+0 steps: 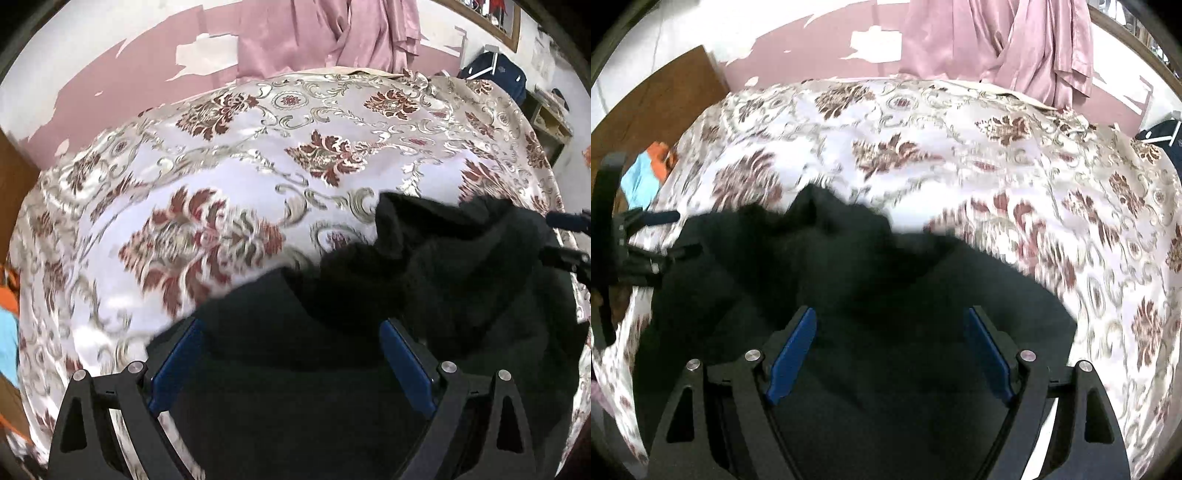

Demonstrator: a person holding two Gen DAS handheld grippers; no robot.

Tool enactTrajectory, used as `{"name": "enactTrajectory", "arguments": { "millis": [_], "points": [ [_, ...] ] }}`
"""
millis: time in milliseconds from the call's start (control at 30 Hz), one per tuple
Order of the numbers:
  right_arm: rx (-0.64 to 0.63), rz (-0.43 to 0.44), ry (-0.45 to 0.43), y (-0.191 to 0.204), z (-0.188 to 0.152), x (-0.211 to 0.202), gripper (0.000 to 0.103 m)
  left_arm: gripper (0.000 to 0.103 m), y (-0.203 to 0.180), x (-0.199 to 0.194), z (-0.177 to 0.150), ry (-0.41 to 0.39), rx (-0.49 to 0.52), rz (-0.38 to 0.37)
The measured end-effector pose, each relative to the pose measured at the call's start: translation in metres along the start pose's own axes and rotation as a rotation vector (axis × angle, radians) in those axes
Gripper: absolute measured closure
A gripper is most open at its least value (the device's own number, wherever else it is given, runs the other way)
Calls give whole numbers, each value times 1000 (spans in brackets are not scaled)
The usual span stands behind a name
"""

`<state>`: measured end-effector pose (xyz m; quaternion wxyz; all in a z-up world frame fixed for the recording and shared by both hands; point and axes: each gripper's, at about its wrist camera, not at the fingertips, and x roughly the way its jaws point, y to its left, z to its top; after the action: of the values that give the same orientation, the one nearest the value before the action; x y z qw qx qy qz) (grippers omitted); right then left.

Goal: Fold large clothes

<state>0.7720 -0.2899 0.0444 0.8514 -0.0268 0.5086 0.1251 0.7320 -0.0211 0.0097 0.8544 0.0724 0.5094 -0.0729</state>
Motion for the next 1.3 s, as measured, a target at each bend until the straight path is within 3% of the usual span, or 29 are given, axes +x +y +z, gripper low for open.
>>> {"name": "enactTrajectory", "arguments": {
  "millis": [133, 300, 400, 433, 500, 533, 567, 633, 833, 933, 1133, 1300],
  "points": [
    [-7, 60, 78, 6, 38, 38, 25, 7, -7, 27, 22, 55, 36, 14],
    [-103, 28, 180, 33, 60, 77, 26, 7, -17, 53, 38, 90, 85, 41],
    [-109, 35, 189, 42, 65, 84, 41, 12, -20, 57, 44, 76, 59, 6],
    [-109, 37, 184, 43, 66, 85, 53, 20, -21, 59, 46, 78, 59, -1],
    [-112, 40, 170, 42, 67, 82, 62, 48, -23, 63, 47, 91, 55, -38],
    [-120, 42, 154, 43, 66, 80, 67, 77, -23, 64, 48, 99, 46, -65],
    [-129, 38, 142, 42, 67, 77, 76, 90, -23, 65, 48, 106, 31, -87],
    [-143, 35, 121, 39, 66, 71, 93, 92, -19, 58, 46, 75, -3, -118],
    [-135, 46, 33, 20, 55, 38, 96, 94, 5, 36, 31, 27, -53, -136],
    [-133, 75, 12, 12, 43, 22, 97, 94, 14, 25, 19, 25, -62, -191],
    [-239, 89, 74, 19, -1, 13, 97, 95, 3, 17, -11, 63, 33, -191],
    [-248, 89, 147, 20, -26, 27, 97, 95, -5, 24, -33, 104, 73, -193]
  ]
}}
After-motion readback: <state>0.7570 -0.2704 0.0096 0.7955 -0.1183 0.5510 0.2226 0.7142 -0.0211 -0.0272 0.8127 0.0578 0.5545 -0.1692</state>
